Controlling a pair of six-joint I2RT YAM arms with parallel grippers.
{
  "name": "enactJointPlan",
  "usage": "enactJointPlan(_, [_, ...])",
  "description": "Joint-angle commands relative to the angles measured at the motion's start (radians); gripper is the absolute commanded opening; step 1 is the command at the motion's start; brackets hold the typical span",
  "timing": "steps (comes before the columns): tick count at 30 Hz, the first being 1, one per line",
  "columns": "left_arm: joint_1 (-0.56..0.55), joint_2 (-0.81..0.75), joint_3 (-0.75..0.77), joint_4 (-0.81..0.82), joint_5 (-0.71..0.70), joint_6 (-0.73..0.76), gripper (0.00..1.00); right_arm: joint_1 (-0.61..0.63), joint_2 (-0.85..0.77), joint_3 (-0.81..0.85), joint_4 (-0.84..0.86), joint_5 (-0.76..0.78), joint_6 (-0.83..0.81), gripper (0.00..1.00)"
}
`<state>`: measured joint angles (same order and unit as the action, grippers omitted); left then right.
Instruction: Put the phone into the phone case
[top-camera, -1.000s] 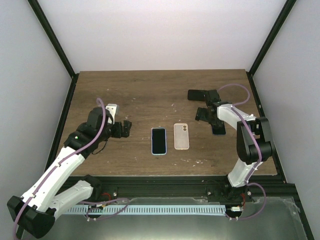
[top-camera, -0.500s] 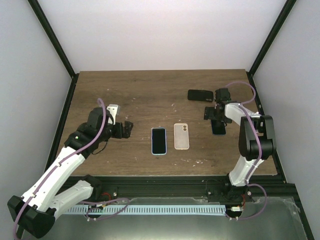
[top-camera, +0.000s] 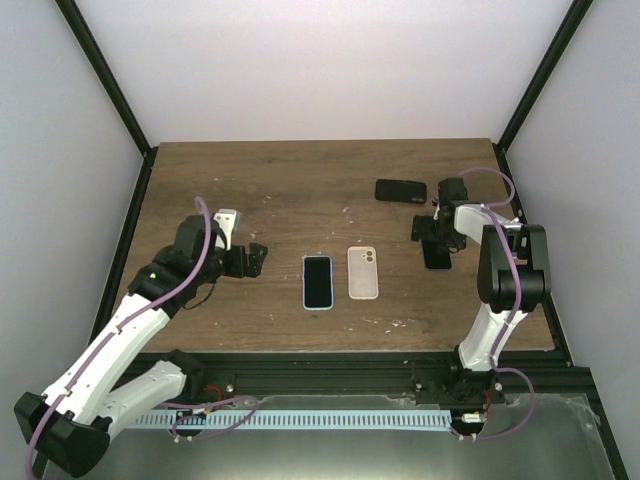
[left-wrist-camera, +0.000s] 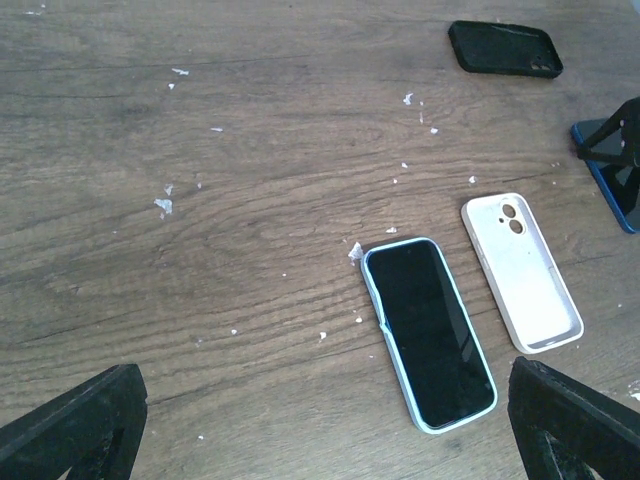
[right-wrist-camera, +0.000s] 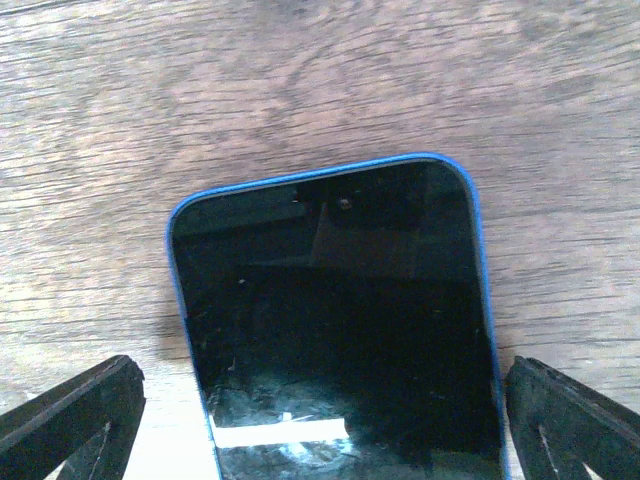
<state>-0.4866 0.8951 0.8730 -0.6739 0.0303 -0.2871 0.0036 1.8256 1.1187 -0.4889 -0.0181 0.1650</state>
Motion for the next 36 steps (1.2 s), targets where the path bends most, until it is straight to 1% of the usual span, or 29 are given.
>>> enactJointPlan(1, [0.004, -0.022, -0.009, 0.023, 0.0, 0.002, 1.0, 0.002, -0.015, -0.017, -0.008, -0.076, -0.002, 1.0])
enactJointPlan(6, [0.003, -0.018, -0.007, 0.023, -0.002, 0.003, 1.0, 0.051, -0.034, -0.03, -0.044, -0.004, 0.012, 1.0])
enactJointPlan(9, [0.004, -0.016, -0.009, 0.021, 0.003, 0.002, 1.0, 0.082, -0.028, -0.031, -0.064, 0.036, 0.021, 0.98])
enactJointPlan(14, [0.004, -0.02, -0.009, 0.022, 0.007, 0.002, 1.0, 0.094, 0.005, -0.022, -0.082, 0.055, 0.04, 0.84])
enactJointPlan(17, [0.003, -0.019, -0.011, 0.023, 0.011, 0.0, 1.0, 0.101, 0.026, -0.005, -0.102, 0.083, 0.053, 0.8])
enactJointPlan(22, [0.004, -0.016, -0.01, 0.022, 0.006, 0.001, 1.0, 0.112, 0.013, -0.028, -0.084, 0.065, 0.054, 0.79])
enactJointPlan(25, [0.004, -0.016, -0.011, 0.023, 0.005, 0.001, 1.0, 0.128, 0.015, -0.024, -0.098, 0.087, 0.054, 0.83])
enactJointPlan(31, [0.004, -0.012, -0.009, 0.022, 0.008, 0.001, 1.0, 0.146, 0.006, -0.024, -0.128, 0.111, 0.062, 0.84])
enactJointPlan(33, [0.003, -0.014, -0.008, 0.022, 0.004, 0.002, 1.0, 0.146, 0.005, -0.029, -0.126, 0.103, 0.062, 0.82])
enactJointPlan(36, [0.003, -0.019, -0.011, 0.02, 0.005, 0.001, 1.0, 0.147, 0.005, -0.031, -0.129, 0.102, 0.063, 0.77])
